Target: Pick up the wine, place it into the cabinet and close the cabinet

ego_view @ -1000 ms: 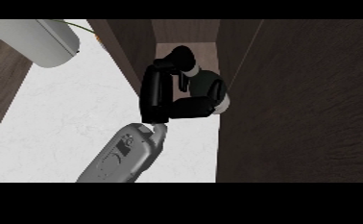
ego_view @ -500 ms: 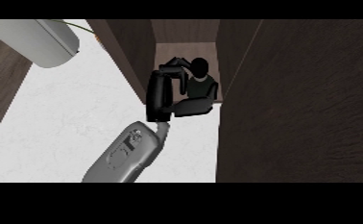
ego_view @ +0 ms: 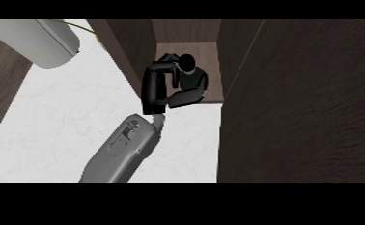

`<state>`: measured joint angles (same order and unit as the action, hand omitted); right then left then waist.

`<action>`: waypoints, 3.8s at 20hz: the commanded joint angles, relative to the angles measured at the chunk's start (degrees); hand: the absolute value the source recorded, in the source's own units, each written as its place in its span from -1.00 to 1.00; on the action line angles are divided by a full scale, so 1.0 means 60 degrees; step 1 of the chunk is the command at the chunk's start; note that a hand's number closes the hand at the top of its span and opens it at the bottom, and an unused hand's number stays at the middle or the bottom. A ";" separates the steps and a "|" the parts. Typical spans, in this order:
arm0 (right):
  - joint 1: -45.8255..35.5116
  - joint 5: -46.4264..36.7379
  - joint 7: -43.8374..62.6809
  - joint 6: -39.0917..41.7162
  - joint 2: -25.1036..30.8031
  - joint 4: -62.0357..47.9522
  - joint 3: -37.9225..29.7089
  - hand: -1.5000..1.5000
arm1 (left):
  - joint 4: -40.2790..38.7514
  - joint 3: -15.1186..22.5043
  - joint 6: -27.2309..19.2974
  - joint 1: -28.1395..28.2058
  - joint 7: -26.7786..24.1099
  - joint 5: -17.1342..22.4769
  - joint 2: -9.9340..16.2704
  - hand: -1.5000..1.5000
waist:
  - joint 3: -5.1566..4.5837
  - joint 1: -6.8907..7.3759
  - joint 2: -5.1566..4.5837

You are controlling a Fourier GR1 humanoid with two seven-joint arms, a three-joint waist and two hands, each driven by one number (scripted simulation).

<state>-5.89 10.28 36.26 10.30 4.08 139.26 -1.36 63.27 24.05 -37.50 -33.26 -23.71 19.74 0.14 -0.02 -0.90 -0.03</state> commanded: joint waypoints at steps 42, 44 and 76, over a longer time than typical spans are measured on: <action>0.0516 0.0701 0.0078 0.0082 -0.0200 0.0776 0.0621 -1.00 | -0.8067 -0.4179 0.1908 -0.5063 -0.2609 0.1136 0.0206 1.00 | -0.0004 -0.0356 -0.0144; 0.0418 0.0879 -0.0306 0.0145 -0.0126 0.0327 0.0084 -1.00 | -0.7845 -0.4234 0.2002 -0.4770 -0.2639 0.1436 -0.0022 1.00 | 0.0001 -0.0235 -0.0093; 0.0182 0.0237 -0.0349 -0.0057 -0.0286 0.0231 0.1000 -1.00 | -0.9848 -0.4479 0.1315 -0.5230 -0.3234 0.0737 0.0288 -1.00 | -0.0009 -0.0530 -0.0253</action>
<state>-4.54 10.53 32.92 10.11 2.17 138.35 4.46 5.55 -2.99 -28.73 -64.99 -43.61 24.89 0.10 0.14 -4.11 -1.09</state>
